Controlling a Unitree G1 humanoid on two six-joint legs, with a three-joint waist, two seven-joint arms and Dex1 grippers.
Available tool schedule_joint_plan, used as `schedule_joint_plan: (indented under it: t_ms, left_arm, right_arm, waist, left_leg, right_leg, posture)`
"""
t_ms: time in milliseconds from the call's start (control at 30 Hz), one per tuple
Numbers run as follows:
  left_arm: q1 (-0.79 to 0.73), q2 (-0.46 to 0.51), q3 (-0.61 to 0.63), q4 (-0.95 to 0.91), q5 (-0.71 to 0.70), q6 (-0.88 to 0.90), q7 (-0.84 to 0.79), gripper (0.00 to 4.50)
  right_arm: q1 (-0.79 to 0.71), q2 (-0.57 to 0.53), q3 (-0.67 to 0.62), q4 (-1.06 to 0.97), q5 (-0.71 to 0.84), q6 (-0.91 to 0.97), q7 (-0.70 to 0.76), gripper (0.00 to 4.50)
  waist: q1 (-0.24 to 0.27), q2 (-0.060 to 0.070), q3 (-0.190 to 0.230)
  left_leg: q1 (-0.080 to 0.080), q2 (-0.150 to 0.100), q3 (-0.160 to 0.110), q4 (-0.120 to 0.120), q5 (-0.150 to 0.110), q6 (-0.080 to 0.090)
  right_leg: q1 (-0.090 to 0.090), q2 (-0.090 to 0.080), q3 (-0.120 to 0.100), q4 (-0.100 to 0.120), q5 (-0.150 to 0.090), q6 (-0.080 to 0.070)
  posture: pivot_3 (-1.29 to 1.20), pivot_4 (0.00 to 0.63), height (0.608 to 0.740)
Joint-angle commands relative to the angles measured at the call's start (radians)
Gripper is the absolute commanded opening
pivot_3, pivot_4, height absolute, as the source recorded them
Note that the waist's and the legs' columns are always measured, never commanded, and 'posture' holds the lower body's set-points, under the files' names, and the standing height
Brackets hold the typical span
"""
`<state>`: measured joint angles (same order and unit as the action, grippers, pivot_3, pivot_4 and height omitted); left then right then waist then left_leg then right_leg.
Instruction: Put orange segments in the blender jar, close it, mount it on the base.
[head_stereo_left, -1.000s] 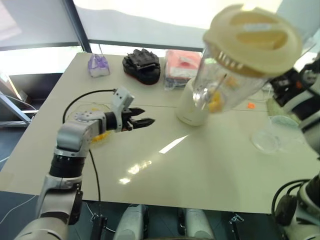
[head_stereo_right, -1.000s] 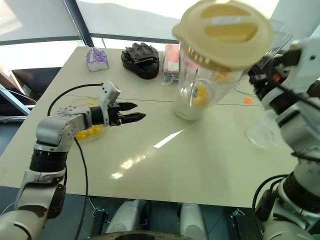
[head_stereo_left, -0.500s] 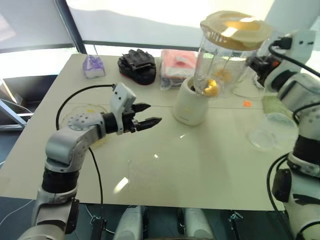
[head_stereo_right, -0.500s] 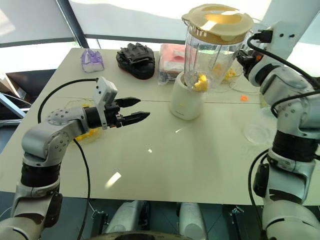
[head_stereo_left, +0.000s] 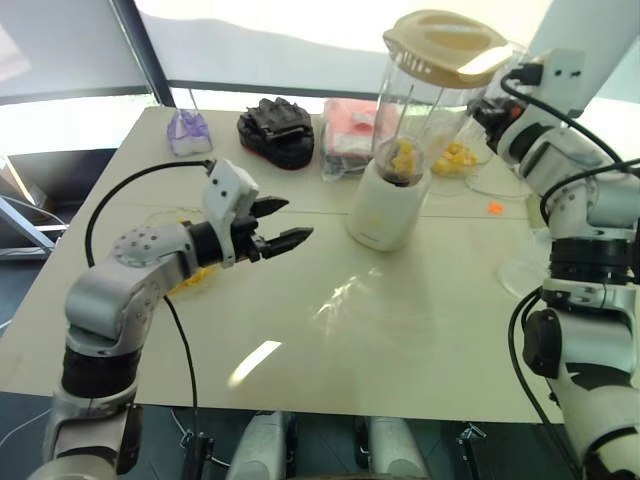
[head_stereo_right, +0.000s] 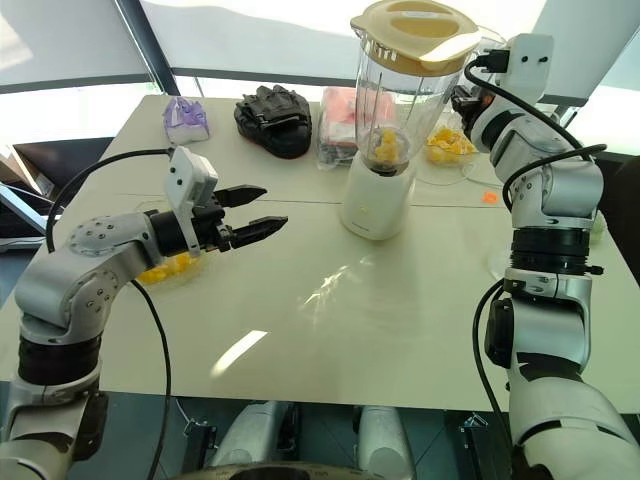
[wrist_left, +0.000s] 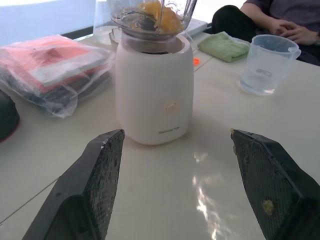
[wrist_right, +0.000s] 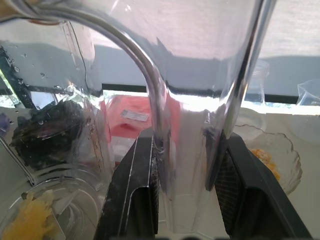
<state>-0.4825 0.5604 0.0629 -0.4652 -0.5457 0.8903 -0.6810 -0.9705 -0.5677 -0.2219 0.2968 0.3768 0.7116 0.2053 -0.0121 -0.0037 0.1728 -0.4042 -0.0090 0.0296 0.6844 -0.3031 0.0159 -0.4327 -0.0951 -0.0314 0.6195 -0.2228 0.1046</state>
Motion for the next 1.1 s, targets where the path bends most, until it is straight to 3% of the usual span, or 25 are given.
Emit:
schedule_joint_plan:
  t_ms: [33,367,667,1100]
  left_arm:
    - [-0.004,0.012,0.022,-0.033,-0.018,-0.007,0.017,3.55]
    - [-0.004,0.004,0.0,-0.014,-0.024,-0.019,0.041,3.55]
    - [-0.017,-0.014,-0.016,0.003,-0.01,-0.028,0.067,3.55]
    - [-0.021,-0.012,-0.033,0.046,0.009,-0.061,0.072,3.55]
  right_arm:
    - [0.004,-0.017,-0.012,-0.058,-0.005,0.036,0.011,1.25]
    - [0.067,-0.044,-0.035,-0.199,0.0,0.162,0.019,1.25]
    - [0.011,0.005,-0.014,-0.11,-0.051,0.214,-0.058,1.25]
    - [0.04,0.08,-0.046,-0.291,-0.053,0.398,-0.163,1.25]
  waist:
    - [0.0,0.0,0.0]
    - [0.001,0.0,0.0]
    - [0.001,0.0,0.0]
    - [0.0,0.0,0.0]
  left_leg:
    - [0.0,0.0,0.0,0.0,0.0,-0.001]
    - [0.003,0.0,0.0,0.0,0.0,0.0]
    - [0.003,0.0,0.0,0.0,0.0,0.0]
    - [0.003,0.0,0.0,0.0,0.0,0.0]
  right_leg:
    - [0.0,0.0,0.0,0.0,0.0,0.0]
    - [0.002,0.0,0.0,0.001,0.0,0.0]
    - [0.002,0.0,0.0,0.001,0.0,0.0]
    - [0.003,0.0,0.0,0.001,0.0,0.0]
  posture:
    - [0.0,0.15,0.74]
    - [0.0,0.15,0.74]
    - [0.0,0.15,0.74]
    - [0.0,0.15,0.74]
